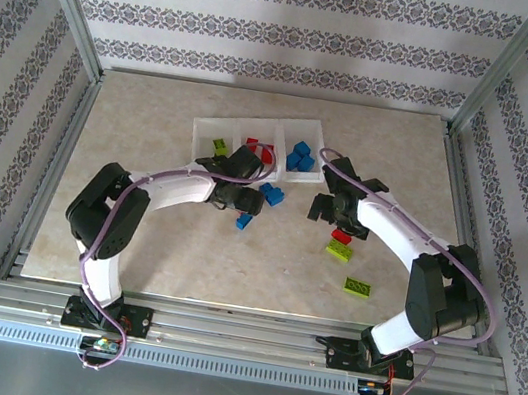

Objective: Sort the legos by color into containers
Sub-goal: Pick up the lego from the center of the table.

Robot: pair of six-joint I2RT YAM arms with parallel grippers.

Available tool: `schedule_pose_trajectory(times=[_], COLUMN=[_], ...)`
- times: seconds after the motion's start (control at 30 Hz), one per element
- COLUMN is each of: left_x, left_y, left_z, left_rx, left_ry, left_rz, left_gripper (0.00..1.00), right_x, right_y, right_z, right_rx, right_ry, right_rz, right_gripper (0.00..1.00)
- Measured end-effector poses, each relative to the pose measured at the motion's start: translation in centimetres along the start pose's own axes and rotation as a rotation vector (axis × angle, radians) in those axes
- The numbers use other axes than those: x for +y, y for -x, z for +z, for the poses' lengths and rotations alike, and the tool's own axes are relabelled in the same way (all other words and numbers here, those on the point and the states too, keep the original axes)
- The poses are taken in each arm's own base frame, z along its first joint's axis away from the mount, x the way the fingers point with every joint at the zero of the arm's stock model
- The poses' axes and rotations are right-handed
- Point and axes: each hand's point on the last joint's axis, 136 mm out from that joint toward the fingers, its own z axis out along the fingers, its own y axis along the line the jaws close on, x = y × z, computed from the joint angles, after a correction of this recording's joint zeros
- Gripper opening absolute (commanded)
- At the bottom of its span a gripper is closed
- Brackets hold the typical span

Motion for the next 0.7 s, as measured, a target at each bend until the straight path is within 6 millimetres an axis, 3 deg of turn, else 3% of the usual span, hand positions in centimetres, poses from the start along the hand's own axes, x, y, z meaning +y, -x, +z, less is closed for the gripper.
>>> schedule_pose_trajectory(times=[0.37, 0.7], left_x=[-0.6, -0.1], left_y=[1.0, 1.0], left_z=[2.1, 2.3], left_rx=[0.008, 0.003], left_ry=[-0.002, 0.025], left_rz=[-0.007, -0.031], left_gripper=[0.58, 0.39], right_x=[0.0, 0.0], right_y=[-0.1, -0.4], right_z=[0.2, 0.8], right_rx=[0.021, 0.047], right_ry=[0.013, 0.012], right_rz=[-0.011, -0.030], right_gripper=[0.93, 0.84])
